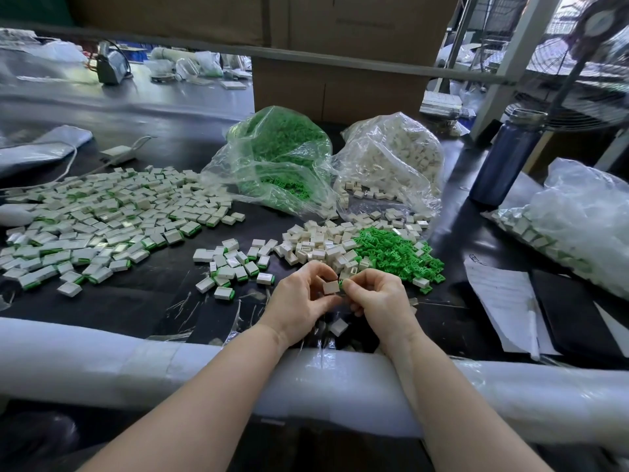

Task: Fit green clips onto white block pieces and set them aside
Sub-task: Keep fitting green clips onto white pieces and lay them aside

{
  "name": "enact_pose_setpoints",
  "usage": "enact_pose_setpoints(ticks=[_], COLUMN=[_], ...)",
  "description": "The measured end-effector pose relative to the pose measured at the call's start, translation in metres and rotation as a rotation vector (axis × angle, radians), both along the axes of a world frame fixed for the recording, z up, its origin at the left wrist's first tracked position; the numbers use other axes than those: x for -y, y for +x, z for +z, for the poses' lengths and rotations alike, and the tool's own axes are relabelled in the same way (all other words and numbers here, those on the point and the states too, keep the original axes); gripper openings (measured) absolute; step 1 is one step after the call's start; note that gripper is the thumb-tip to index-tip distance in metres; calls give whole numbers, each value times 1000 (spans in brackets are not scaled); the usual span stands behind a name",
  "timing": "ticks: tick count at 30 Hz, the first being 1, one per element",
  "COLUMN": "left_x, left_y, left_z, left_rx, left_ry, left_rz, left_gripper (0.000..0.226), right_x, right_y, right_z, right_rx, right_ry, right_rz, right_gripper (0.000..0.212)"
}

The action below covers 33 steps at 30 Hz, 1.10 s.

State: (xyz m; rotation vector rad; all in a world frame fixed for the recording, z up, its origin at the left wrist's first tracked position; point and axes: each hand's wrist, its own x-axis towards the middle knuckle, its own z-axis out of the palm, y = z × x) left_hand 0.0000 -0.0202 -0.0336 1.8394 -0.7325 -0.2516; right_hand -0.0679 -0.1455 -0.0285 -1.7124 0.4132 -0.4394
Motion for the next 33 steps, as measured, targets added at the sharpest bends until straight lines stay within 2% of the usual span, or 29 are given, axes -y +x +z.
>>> enact_pose_setpoints(ticks=[6,14,28,33], left_x=[0,-1,0,-1], left_y=[3,2,2,3], left_z=[-2,0,-1,-2], left_rx=[35,-39,2,22], left_ry=[5,20,25,33], left_rz=[34,17,26,17], left_gripper=[7,13,6,14], right_x=[1,0,-2,-3], right_y=[-3,-2,-2,-2], right_z=[3,2,3,4], right_rx=[83,51,44,34], right_ry=[97,54,43,31], right_rz=[58,67,67,63], right_gripper=[10,18,19,17])
